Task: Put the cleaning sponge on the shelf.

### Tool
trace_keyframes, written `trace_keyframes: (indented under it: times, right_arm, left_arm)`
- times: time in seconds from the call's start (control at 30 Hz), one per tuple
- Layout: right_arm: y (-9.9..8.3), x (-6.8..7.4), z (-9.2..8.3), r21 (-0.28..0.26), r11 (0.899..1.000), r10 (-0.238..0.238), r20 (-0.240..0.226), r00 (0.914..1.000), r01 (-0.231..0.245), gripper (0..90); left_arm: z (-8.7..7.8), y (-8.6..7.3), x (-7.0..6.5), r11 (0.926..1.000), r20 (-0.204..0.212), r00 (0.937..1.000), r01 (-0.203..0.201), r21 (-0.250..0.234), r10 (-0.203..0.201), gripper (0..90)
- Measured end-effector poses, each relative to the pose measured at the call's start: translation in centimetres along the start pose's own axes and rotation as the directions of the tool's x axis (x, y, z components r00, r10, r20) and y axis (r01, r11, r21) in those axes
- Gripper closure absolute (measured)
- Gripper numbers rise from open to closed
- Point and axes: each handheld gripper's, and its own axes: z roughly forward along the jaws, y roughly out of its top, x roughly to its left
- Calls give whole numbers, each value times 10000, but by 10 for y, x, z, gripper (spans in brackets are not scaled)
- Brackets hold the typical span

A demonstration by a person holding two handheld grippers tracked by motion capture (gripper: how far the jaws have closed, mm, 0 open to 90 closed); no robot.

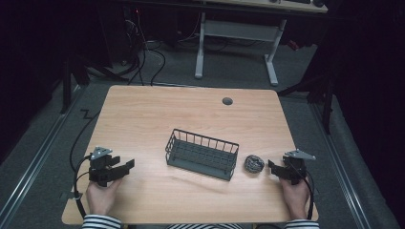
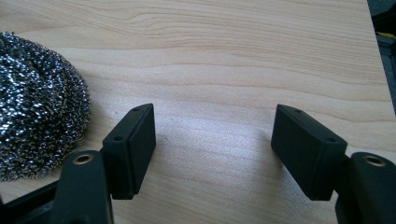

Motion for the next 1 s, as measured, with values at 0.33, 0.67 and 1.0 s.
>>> trace_keyframes:
  times: [0.33,0.67,1.0]
  right_arm:
    - [0,0,0,2,10000,-1,0,10000,1,311]
    - [0,0,0,0,10000,-1,-2,10000,1,311]
    - [0,0,0,-12,10000,8,24,10000,-8,319]
  left_arm:
    - [11,-18,11,9998,-425,9989,192,-37,-194,319]
    - [23,-26,16,10000,-1063,9943,14,76,-6,283]
    - [26,-31,19,9994,-1679,9852,-358,-13,351,271]
